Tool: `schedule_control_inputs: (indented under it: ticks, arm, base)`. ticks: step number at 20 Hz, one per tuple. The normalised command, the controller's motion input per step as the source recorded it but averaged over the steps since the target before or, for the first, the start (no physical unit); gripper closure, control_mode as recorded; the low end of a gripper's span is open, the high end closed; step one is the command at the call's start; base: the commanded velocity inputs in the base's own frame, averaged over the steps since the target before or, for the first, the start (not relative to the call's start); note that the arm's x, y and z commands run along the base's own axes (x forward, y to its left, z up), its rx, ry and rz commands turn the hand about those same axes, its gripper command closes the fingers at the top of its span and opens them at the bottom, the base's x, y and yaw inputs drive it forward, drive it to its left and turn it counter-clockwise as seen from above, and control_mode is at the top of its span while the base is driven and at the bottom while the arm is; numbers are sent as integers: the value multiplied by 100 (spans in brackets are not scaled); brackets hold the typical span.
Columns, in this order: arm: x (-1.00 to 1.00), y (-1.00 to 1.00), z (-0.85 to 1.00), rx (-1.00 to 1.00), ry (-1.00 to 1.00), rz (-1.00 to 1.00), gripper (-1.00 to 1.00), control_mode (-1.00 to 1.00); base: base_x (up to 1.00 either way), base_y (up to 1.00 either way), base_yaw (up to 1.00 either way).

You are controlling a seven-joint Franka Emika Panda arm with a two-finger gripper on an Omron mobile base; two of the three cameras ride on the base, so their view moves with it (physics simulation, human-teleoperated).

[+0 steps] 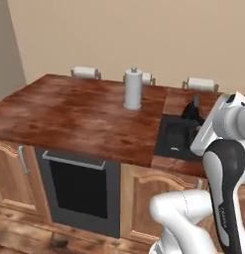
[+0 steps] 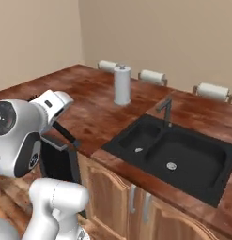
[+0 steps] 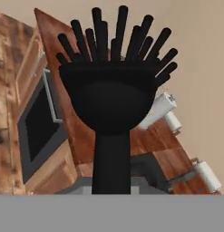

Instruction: Grab the spray bottle from the cabinet, then place it next to the cutting board for sanitizing. Then grab the dish brush from the countertop next to the sink and place it next to the cutting board.

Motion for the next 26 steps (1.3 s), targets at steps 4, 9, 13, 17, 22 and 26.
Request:
schedule_control_inputs:
  ticks: [4,9,13,17,22,26]
  arm:
    - [0,0,0,0,0,0,100,100]
    - [0,0,0,0,0,0,100,100]
    - [0,0,0,0,0,0,100,100]
    - [0,0,0,0,0,0,100,100]
    - [0,0,0,0,0,0,100,100]
    - [0,0,0,0,0,0,100,100]
  base:
    - [0,1,100]
    - [0,0,100]
    - [0,0,100]
    - [0,0,100]
    - [0,0,100]
    - [0,0,100]
